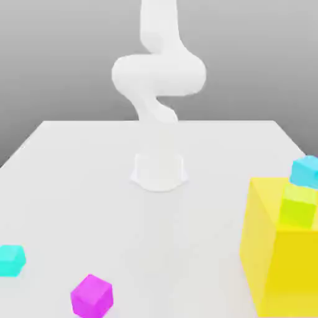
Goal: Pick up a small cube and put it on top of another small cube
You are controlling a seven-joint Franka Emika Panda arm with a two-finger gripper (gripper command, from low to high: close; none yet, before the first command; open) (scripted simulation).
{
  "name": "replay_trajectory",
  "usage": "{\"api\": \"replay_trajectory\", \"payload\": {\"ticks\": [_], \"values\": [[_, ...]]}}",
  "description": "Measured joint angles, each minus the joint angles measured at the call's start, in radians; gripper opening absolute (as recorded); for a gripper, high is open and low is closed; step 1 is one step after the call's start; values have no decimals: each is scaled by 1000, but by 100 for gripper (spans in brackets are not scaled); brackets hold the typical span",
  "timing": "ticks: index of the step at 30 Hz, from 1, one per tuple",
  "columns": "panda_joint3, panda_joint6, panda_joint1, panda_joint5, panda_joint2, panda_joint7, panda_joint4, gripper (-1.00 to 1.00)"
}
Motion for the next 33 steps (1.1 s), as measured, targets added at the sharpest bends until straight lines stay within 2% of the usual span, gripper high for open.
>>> {"api": "replay_trajectory", "payload": {"ticks": [15, 25, 30, 31, 33], "values": [[-45, 207, -89, 5, 550, 123, -73, 0], [-76, 342, -144, 42, 913, 180, -120, 0], [-60, 466, -166, 74, 1095, 169, -103, 0], [-54, 493, -171, 77, 1128, 167, -97, -100], [-54, 493, -171, 77, 1128, 167, -97, -100]]}}
